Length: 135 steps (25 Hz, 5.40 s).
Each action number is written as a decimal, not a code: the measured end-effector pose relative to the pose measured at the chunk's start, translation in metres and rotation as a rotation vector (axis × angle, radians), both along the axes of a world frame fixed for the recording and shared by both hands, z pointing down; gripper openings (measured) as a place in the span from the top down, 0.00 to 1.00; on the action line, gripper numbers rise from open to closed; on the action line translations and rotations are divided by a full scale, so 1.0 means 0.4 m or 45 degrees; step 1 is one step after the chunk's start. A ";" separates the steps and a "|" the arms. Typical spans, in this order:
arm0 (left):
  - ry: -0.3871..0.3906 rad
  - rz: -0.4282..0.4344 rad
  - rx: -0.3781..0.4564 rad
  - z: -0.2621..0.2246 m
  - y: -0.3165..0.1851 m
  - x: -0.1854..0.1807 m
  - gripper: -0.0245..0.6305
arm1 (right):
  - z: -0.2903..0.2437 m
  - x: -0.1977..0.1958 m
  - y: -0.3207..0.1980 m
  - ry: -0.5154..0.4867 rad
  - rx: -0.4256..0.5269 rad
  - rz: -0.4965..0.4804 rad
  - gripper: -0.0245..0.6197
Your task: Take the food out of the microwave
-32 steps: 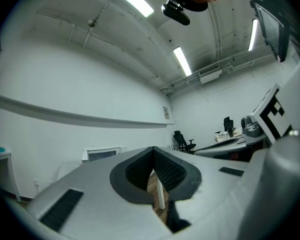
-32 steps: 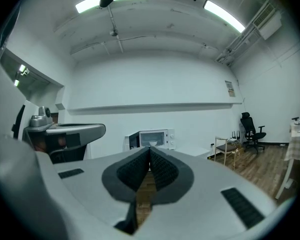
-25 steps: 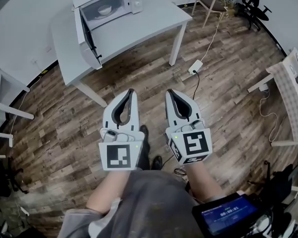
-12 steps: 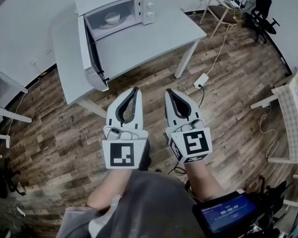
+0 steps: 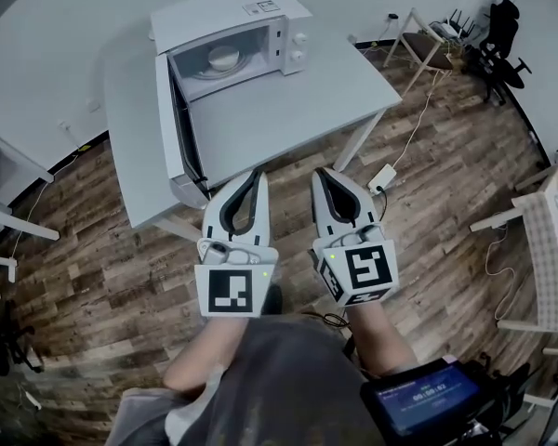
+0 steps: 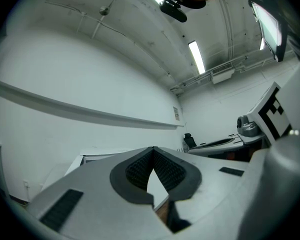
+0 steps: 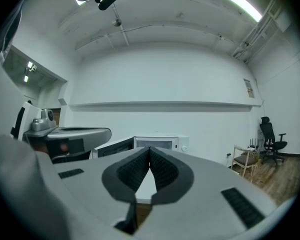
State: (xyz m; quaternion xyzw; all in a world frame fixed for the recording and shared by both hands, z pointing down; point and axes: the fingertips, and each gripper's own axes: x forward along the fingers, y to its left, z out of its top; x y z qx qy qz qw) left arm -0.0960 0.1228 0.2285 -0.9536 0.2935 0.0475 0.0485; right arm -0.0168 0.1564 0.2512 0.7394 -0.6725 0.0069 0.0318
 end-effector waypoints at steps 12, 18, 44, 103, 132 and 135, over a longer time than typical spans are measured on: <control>-0.079 -0.062 -0.046 0.056 -0.084 0.132 0.95 | 0.039 0.121 -0.106 -0.031 -0.028 -0.080 0.95; -0.119 -0.249 -0.074 0.073 -0.178 0.186 0.95 | 0.063 0.183 -0.231 -0.045 -0.059 -0.268 0.95; -0.119 -0.806 -0.051 0.034 -0.359 0.306 0.95 | 0.026 0.277 -0.542 -0.013 -0.026 -0.858 0.95; -0.060 -0.742 -0.222 0.485 -0.892 0.267 0.95 | 0.493 0.222 -1.019 -0.010 -0.200 -0.795 0.95; -0.012 -0.760 -0.322 0.479 -0.985 0.204 0.95 | 0.452 0.171 -1.163 0.110 -0.222 -0.678 0.29; -0.008 -0.780 -0.338 0.487 -0.999 0.184 0.95 | 0.449 0.166 -1.198 0.136 -0.222 -0.653 0.28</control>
